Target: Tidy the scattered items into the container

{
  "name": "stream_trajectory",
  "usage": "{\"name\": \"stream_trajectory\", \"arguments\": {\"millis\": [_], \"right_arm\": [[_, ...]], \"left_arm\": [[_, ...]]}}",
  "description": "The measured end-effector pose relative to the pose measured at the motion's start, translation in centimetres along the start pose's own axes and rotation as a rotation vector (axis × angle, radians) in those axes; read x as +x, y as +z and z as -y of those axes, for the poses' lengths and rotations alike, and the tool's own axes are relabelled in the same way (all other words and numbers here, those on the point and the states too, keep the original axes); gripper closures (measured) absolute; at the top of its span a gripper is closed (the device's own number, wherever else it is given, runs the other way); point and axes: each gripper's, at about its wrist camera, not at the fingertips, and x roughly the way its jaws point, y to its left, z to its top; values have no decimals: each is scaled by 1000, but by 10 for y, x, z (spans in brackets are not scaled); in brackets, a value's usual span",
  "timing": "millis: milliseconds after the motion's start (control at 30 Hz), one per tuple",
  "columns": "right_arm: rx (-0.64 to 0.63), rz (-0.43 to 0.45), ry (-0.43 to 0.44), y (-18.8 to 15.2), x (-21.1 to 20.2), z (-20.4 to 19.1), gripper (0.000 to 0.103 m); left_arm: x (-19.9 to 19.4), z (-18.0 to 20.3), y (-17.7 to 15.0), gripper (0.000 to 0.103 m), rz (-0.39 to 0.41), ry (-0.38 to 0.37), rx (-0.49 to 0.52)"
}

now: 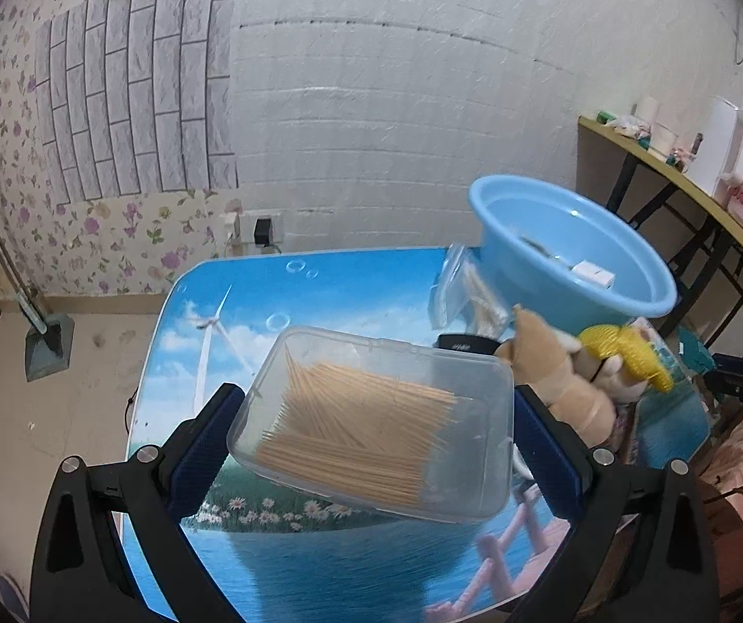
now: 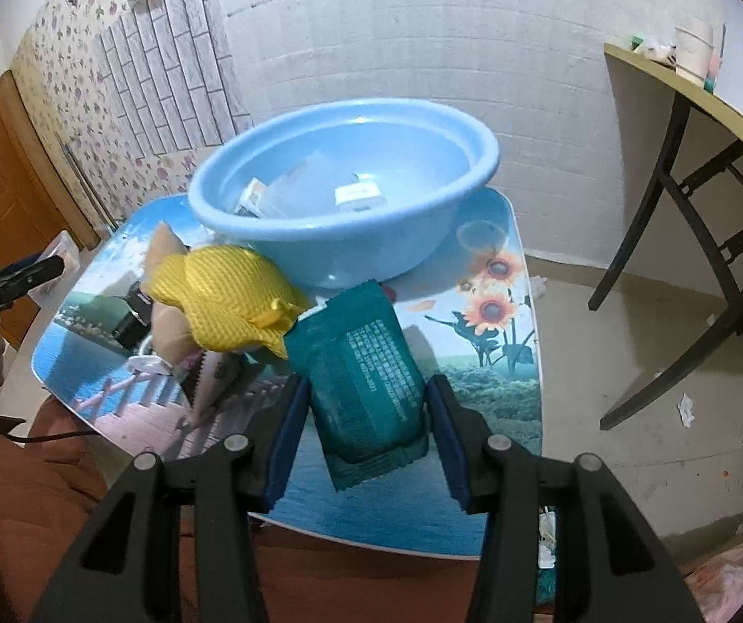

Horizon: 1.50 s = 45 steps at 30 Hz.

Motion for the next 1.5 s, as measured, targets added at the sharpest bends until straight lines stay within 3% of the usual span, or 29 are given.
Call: {"name": "stream_trajectory", "arguments": {"millis": [400, 667, 1200, 1500], "right_arm": [[-53, 71, 65, 22, -18, -25, 57], [-81, 98, 96, 46, -10, -28, 57], [-44, 19, 65, 98, 54, -12, 57], [-43, 5, 68, 106, 71, -9, 57]], "left_arm": [[-5, 16, 25, 3, 38, -31, 34], [7, 48, 57, 3, 71, -82, 99], [70, 121, 106, 3, 59, -215, 232], [74, 89, 95, 3, 28, -179, 174]]}}
